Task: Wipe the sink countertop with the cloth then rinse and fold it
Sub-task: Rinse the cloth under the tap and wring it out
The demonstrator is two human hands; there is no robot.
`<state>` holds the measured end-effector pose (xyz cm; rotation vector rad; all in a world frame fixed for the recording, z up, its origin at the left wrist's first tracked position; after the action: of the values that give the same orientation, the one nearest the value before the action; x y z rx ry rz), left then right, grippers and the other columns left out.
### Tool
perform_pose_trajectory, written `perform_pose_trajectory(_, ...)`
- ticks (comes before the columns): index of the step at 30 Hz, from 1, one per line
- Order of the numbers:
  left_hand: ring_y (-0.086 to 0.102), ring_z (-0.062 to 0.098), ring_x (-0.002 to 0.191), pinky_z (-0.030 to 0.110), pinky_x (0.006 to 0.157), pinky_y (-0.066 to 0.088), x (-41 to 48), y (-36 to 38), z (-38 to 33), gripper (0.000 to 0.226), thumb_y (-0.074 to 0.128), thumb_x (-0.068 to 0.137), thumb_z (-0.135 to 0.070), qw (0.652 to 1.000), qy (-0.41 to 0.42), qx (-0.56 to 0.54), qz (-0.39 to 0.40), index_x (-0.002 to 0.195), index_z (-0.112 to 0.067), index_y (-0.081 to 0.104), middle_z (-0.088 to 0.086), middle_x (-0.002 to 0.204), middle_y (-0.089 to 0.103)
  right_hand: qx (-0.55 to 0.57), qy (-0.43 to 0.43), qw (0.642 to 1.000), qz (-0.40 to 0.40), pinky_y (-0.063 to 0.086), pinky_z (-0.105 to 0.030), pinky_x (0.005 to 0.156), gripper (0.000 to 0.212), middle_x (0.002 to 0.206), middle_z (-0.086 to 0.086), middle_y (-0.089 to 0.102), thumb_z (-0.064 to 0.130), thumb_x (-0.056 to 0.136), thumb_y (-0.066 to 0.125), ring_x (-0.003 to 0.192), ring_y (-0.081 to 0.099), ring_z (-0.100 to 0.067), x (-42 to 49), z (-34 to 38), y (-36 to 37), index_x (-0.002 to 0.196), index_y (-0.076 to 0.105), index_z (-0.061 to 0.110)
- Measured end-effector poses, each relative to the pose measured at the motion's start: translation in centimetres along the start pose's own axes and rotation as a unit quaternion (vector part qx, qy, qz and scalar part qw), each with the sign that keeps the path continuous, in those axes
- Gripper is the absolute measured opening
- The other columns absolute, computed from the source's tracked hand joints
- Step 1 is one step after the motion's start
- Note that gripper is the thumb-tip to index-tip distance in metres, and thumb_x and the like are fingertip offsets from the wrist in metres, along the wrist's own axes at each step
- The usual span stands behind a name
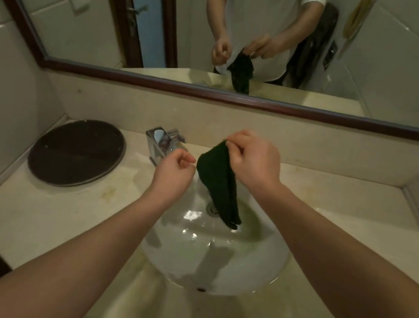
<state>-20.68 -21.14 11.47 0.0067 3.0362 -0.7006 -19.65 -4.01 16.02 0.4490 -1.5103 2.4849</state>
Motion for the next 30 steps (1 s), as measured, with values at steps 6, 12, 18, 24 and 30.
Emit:
perform_pose_trajectory(6, 0.055, 0.009, 0.097, 0.023, 0.074, 0.047, 1.5, 0.7, -0.9, 0.02, 0.063, 0.089, -0.023, 0.991, 0.076, 0.013, 0.11, 0.107, -0.028, 0.06, -0.01, 0.107, 0.054, 0.031, 0.02, 0.999, 0.012, 0.053, -0.04, 0.069, 0.015, 0.08, 0.014, 0.062, 0.039, 0.089, 0.054, 0.075, 0.059, -0.011, 1.2, 0.6, 0.2, 0.086, 0.064, 0.029)
perform_pose_trajectory(12, 0.063, 0.022, 0.08, 0.04, 0.076, 0.054, 4.1, -1.1, -0.6, 0.009, 0.06, 0.09, -0.018, 0.991, 0.11, -0.006, 0.076, 0.087, -0.015, 0.068, 0.004, 0.08, 0.064, 0.005, 0.077, 0.994, 0.082, 0.053, -0.044, 0.071, 0.023, 0.082, 0.002, 0.064, 0.039, 0.098, 0.039, 0.078, 0.06, -0.021, 2.6, 0.8, 1.5, 0.097, 0.058, 0.026)
perform_pose_trajectory(18, 0.061, 0.012, 0.073, 0.025, 0.069, 0.048, 5.9, -1.2, -1.0, 0.013, 0.069, 0.081, -0.011, 0.987, 0.153, 0.027, 0.047, 0.077, -0.023, 0.067, -0.01, 0.073, 0.062, 0.009, 0.109, 0.988, 0.114, 0.053, -0.044, 0.075, 0.021, 0.081, 0.005, 0.062, 0.042, 0.097, 0.041, 0.079, 0.059, -0.018, 3.1, 0.4, 2.5, 0.095, 0.057, 0.029)
perform_pose_trajectory(24, 0.063, 0.005, 0.102, 0.016, 0.076, 0.052, 6.4, -0.2, 0.4, 0.054, 0.075, 0.075, -0.008, 0.956, 0.102, -0.077, 0.263, 0.124, -0.019, 0.056, -0.001, 0.117, 0.062, 0.03, 0.022, 0.985, 0.167, 0.056, -0.041, 0.078, 0.013, 0.081, 0.014, 0.062, 0.036, 0.096, 0.049, 0.081, 0.062, -0.012, 4.5, 3.1, 2.7, 0.092, 0.06, 0.033)
perform_pose_trajectory(30, 0.064, -0.002, 0.086, 0.013, 0.072, 0.049, 5.6, 3.1, 2.4, 0.029, 0.073, 0.081, -0.019, 0.957, 0.072, -0.012, 0.28, 0.108, -0.017, 0.063, -0.008, 0.1, 0.068, 0.257, 0.091, 0.955, 0.115, 0.057, -0.033, 0.061, 0.026, 0.078, -0.002, 0.054, 0.025, 0.102, 0.038, 0.072, 0.059, -0.017, 5.0, 3.8, 1.9, 0.08, 0.051, 0.019)
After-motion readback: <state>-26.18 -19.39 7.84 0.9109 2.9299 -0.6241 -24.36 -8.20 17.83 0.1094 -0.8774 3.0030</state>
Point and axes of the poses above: each hand's wrist, its own x-axis towards the middle knuckle, its own y-axis out of the palm, z = x × y, the point moved 2 cm from there along x, towards the middle knuckle
